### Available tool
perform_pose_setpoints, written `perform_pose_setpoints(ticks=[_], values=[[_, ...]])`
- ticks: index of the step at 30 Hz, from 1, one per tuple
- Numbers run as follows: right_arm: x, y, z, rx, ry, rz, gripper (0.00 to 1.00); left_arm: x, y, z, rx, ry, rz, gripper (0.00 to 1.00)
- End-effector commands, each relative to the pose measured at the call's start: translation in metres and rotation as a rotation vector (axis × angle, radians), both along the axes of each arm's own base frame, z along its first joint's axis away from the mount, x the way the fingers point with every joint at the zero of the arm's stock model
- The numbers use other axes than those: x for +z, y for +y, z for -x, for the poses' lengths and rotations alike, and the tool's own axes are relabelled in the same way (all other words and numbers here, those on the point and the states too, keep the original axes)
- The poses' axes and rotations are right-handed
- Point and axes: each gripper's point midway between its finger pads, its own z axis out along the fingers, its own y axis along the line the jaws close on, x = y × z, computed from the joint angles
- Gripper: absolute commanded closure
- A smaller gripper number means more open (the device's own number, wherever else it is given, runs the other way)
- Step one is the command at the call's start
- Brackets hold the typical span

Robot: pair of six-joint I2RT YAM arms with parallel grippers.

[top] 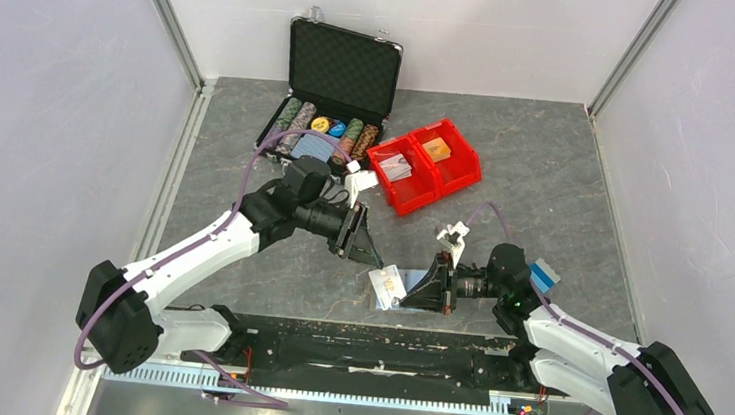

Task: Take the credit cards out of the card holder
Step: Place the credit card in the storage box.

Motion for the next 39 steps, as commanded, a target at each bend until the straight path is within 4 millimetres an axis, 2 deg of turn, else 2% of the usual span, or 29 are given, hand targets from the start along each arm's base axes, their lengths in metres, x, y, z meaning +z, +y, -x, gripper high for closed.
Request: perform_pose_setpoints(ticks=[1,4,7,9,14,16,17,20,22,25,28,30,36,39], values=[[0.017,0.004,-0.003,0.019,-0.044,-0.043,1.0,0.013,-0.006,0.001,-0.068,-0.059,0.041,0.6],[0.018,0.005,-0.004,0.017,-0.037,-0.047,1.0,0.003,-0.006,0.001,-0.078,-0.034,0.008,0.62],[0.02,0.005,-0.002,0.019,-0.027,-0.058,1.0,0.001,-0.009,0.002,-0.09,-0.022,0.005,0.62],[0.019,0.005,-0.002,0.017,-0.022,-0.058,1.0,0.002,-0.01,0.002,-0.092,-0.023,0.004,0.65],[0.018,0.005,-0.002,0.011,-0.015,-0.056,1.0,0.005,-0.012,0.002,-0.092,-0.023,0.008,0.87],[0.018,0.005,-0.004,0.003,-0.01,-0.055,0.96,0.004,-0.011,0.0,-0.08,-0.027,0.002,0.96],[0.018,0.005,-0.005,-0.004,-0.006,-0.054,0.91,0.002,-0.01,-0.002,-0.059,-0.028,-0.011,0.98],[0.02,0.005,-0.018,-0.092,-0.009,-0.046,0.71,-0.009,-0.006,-0.02,0.059,-0.054,-0.084,0.98],[0.022,0.003,-0.037,-0.221,-0.026,-0.032,0.55,-0.009,-0.006,-0.033,0.138,-0.065,-0.105,0.98],[0.028,-0.007,-0.06,-0.392,-0.058,-0.013,0.33,0.003,-0.009,-0.057,0.282,-0.055,-0.063,0.98],[0.037,-0.017,-0.072,-0.497,-0.091,-0.017,0.12,0.022,-0.012,-0.085,0.436,-0.066,0.039,0.98],[0.042,-0.024,-0.078,-0.559,-0.106,-0.022,0.03,0.029,-0.007,-0.108,0.551,-0.076,0.074,0.98],[0.044,-0.035,-0.085,-0.649,-0.104,-0.012,0.02,0.029,0.028,-0.186,0.999,-0.081,0.098,0.98],[0.045,-0.039,-0.087,-0.673,-0.107,-0.005,0.02,0.034,0.047,-0.22,1.207,-0.071,0.211,0.98]])
